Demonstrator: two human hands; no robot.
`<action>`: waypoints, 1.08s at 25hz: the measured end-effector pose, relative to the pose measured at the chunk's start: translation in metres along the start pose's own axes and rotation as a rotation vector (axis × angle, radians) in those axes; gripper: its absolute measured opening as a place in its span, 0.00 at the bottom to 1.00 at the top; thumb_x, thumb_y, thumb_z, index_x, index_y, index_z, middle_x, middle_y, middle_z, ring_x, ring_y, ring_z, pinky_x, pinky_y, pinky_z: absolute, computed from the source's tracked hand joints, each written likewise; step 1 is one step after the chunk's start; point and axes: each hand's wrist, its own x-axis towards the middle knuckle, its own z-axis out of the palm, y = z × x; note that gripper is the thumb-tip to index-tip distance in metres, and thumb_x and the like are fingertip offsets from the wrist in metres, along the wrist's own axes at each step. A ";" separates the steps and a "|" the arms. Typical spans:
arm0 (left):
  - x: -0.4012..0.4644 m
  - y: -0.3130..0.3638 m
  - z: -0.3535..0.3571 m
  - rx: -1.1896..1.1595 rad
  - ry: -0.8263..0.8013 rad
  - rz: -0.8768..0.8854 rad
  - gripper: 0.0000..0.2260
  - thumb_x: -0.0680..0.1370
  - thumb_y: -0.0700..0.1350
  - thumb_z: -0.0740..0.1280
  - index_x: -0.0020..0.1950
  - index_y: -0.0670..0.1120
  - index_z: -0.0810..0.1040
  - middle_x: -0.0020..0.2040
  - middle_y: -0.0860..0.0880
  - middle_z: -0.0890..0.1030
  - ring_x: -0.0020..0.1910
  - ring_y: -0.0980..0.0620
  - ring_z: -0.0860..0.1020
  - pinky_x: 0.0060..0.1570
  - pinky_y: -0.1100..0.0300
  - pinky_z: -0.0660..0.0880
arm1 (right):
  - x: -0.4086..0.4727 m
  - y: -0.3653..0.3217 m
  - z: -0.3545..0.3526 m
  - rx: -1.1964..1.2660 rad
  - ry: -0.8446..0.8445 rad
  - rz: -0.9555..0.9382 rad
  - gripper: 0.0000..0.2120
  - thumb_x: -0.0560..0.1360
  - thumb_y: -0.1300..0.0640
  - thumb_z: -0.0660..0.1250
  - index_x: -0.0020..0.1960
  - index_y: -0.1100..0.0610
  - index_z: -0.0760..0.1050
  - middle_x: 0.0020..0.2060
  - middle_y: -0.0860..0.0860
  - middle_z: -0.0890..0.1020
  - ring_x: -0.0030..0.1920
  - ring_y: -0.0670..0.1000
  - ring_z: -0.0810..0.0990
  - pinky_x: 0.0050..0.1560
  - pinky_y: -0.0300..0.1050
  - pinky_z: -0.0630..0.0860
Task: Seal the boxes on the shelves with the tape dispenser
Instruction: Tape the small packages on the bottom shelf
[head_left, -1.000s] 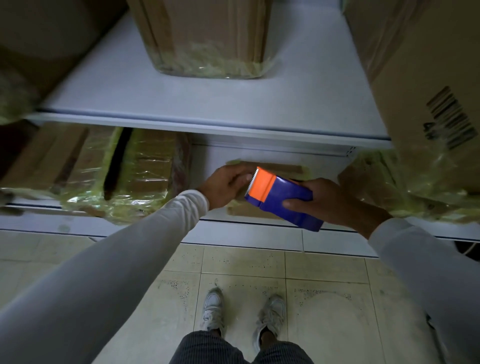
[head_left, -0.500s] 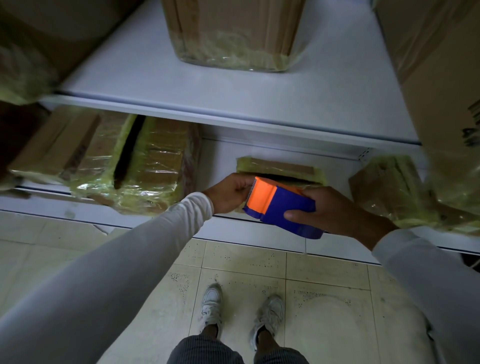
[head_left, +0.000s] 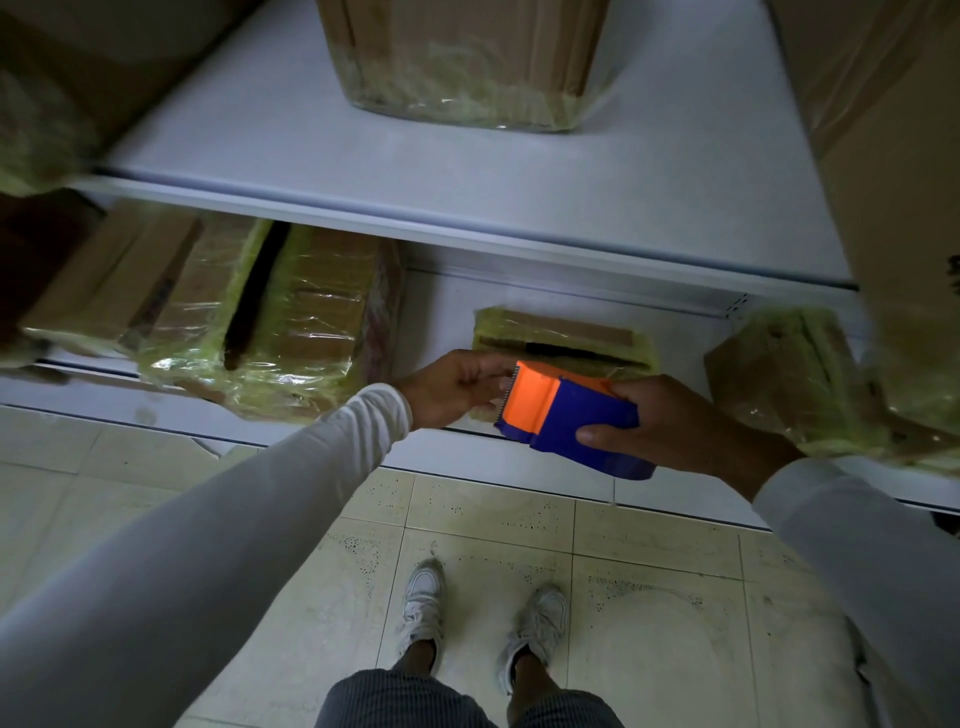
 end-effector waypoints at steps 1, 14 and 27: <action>0.002 0.004 0.004 0.004 -0.010 0.028 0.16 0.79 0.33 0.59 0.60 0.51 0.74 0.49 0.55 0.82 0.48 0.61 0.80 0.49 0.64 0.76 | 0.001 -0.001 0.002 -0.009 -0.007 -0.013 0.22 0.70 0.39 0.68 0.56 0.52 0.78 0.44 0.49 0.85 0.43 0.44 0.85 0.44 0.45 0.83; 0.000 0.009 -0.004 0.132 -0.020 0.031 0.10 0.79 0.31 0.60 0.44 0.42 0.78 0.39 0.49 0.79 0.41 0.53 0.77 0.46 0.54 0.76 | 0.003 -0.009 0.001 -0.066 -0.035 -0.017 0.23 0.69 0.35 0.67 0.56 0.49 0.77 0.43 0.47 0.85 0.43 0.43 0.84 0.42 0.43 0.82; 0.009 0.008 -0.038 0.017 0.526 -0.118 0.15 0.81 0.37 0.59 0.34 0.44 0.72 0.30 0.46 0.72 0.27 0.58 0.70 0.35 0.65 0.70 | 0.019 0.015 -0.068 0.001 0.041 0.161 0.35 0.58 0.30 0.70 0.41 0.63 0.80 0.34 0.62 0.83 0.33 0.53 0.79 0.37 0.47 0.69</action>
